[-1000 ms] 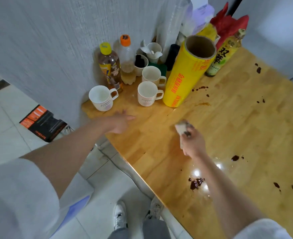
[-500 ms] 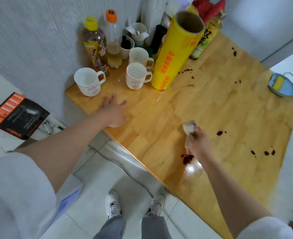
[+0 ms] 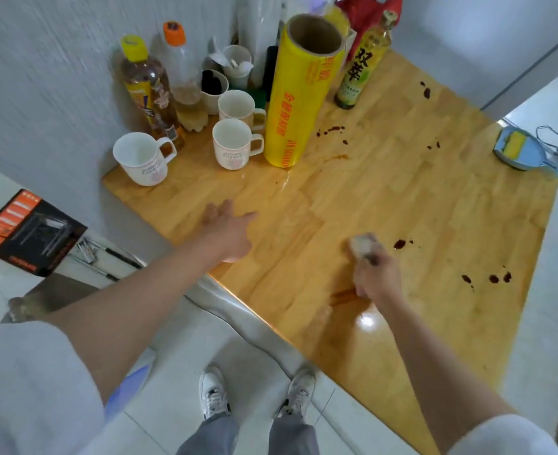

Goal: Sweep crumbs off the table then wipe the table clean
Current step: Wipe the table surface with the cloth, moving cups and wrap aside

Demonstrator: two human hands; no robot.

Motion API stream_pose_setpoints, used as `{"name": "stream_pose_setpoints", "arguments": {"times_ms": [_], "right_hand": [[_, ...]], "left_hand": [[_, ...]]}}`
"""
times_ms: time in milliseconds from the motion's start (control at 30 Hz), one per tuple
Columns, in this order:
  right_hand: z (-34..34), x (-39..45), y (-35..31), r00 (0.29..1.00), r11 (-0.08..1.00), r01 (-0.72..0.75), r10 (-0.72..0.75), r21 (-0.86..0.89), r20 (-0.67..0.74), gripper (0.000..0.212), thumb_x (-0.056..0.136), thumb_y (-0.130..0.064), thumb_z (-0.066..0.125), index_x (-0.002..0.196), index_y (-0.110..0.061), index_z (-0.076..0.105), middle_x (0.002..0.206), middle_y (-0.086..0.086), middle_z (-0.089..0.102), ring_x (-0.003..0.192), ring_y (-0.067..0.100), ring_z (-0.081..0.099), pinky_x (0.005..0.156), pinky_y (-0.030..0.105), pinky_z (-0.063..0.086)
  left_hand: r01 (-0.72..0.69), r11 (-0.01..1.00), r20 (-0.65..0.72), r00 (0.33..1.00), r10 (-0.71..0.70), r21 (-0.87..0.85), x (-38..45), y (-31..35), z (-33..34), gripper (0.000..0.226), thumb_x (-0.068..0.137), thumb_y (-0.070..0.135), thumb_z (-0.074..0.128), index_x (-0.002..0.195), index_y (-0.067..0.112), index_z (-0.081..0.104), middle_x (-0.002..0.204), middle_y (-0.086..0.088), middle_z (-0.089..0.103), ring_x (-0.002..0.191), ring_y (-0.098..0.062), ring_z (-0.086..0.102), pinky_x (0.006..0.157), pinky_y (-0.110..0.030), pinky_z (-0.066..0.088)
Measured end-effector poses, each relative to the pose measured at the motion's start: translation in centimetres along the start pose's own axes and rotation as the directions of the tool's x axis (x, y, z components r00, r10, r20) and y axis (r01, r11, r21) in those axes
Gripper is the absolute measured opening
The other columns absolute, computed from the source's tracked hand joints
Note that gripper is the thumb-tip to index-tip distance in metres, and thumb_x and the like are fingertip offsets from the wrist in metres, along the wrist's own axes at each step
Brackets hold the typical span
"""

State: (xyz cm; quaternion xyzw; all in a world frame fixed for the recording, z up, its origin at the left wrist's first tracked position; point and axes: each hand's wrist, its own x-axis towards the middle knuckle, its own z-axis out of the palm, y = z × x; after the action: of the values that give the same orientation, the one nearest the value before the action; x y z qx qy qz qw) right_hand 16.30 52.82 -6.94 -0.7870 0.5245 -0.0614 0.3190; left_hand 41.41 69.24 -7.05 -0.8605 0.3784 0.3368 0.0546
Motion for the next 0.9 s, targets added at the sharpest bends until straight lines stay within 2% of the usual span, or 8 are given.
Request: {"name": "stream_pose_setpoints", "arguments": {"times_ms": [67,167,300,400,467,567,767,900], "right_hand": [[0.2,0.9,0.2,0.963,0.970,-0.241,0.244,0.039,-0.114,0.024,0.088,-0.006,0.045,0.077,-0.027,0.048,0.082,0.010,0.064,0.068,0.028,0.062,0.056,0.032,0.047],[5.7,-2.3,-1.9,0.977,0.984,0.179,-0.181,0.022,0.115,0.014,0.084,-0.015,0.050,0.091,-0.025,0.057,0.103,0.005,0.067,0.078,0.026,0.067,0.058,0.030,0.050],[5.0,-5.6,-0.6,0.668,0.783,0.620,-0.561,0.050,0.489,0.027,0.087,-0.011,0.057,0.104,-0.024,0.074,0.136,-0.017,0.059,0.087,0.010,0.069,0.071,0.031,0.059],[0.4,-1.7,1.9,0.961,0.988,0.144,-0.154,0.061,0.229,0.036,0.086,-0.008,0.054,0.096,-0.037,0.073,0.093,-0.024,0.073,0.064,0.005,0.067,0.055,0.028,0.053],[-0.3,0.9,2.3,0.973,0.971,-0.229,0.228,0.068,0.026,0.035,0.086,-0.011,0.045,0.109,-0.032,0.061,0.079,-0.006,0.070,0.051,0.022,0.062,0.049,0.034,0.053],[3.5,0.1,-1.2,0.997,0.998,0.056,-0.054,-0.037,0.046,0.035,0.078,-0.014,0.044,0.107,-0.030,0.056,0.108,-0.001,0.066,0.076,0.026,0.070,0.064,0.036,0.061],[5.4,-4.8,-1.8,0.531,0.709,0.702,-0.580,0.062,0.617,0.023,0.092,-0.019,0.056,0.108,-0.021,0.073,0.138,-0.009,0.059,0.094,0.008,0.067,0.073,0.034,0.059],[-1.2,3.5,2.8,0.973,0.980,0.175,-0.186,0.091,0.134,0.031,0.084,-0.004,0.049,0.087,-0.028,0.068,0.087,-0.017,0.073,0.058,0.005,0.066,0.051,0.020,0.049]], "left_hand": [[0.032,0.999,0.035,0.999,-0.033,0.032,0.0,1.4,0.0,0.074,0.101,0.035,0.047,0.154,0.049,-0.003,0.163,-0.015,-0.019,0.147,-0.051,-0.010,0.120,-0.058,0.013],[0.049,0.997,0.077,0.996,-0.054,0.066,0.5,1.7,-0.5,0.075,0.102,0.033,0.045,0.153,0.051,-0.007,0.162,-0.017,-0.022,0.146,-0.053,-0.012,0.119,-0.060,0.014],[0.050,0.997,0.151,0.987,-0.057,0.051,1.0,1.5,-1.6,0.074,0.102,0.036,0.047,0.152,0.054,-0.004,0.163,-0.015,-0.018,0.146,-0.054,-0.008,0.118,-0.060,0.018],[0.059,0.998,0.139,0.988,-0.063,0.035,0.9,1.6,-1.9,0.077,0.097,0.051,0.053,0.153,0.054,0.001,0.163,-0.016,-0.012,0.145,-0.055,-0.005,0.118,-0.059,0.021],[0.055,0.998,0.112,0.992,-0.058,0.032,0.7,1.7,-1.5,0.083,0.092,0.058,0.058,0.153,0.053,0.003,0.163,-0.017,-0.009,0.146,-0.055,-0.004,0.119,-0.059,0.019],[0.064,0.998,0.073,0.995,-0.063,-0.009,0.5,1.8,-1.0,0.084,0.090,0.059,0.060,0.154,0.051,0.006,0.163,-0.015,-0.009,0.146,-0.054,-0.006,0.119,-0.059,0.018],[0.115,0.989,0.008,0.993,-0.115,-0.093,1.2,3.0,-2.0,0.063,0.096,0.052,0.052,0.151,0.039,0.025,0.158,-0.021,0.011,0.145,-0.052,0.009,0.114,-0.054,0.029],[0.144,0.980,-0.102,0.982,-0.159,-0.137,2.6,4.1,-2.9,0.078,0.094,0.048,0.059,0.156,0.034,0.013,0.164,-0.019,-0.004,0.148,-0.050,-0.002,0.116,-0.059,0.027]]}}
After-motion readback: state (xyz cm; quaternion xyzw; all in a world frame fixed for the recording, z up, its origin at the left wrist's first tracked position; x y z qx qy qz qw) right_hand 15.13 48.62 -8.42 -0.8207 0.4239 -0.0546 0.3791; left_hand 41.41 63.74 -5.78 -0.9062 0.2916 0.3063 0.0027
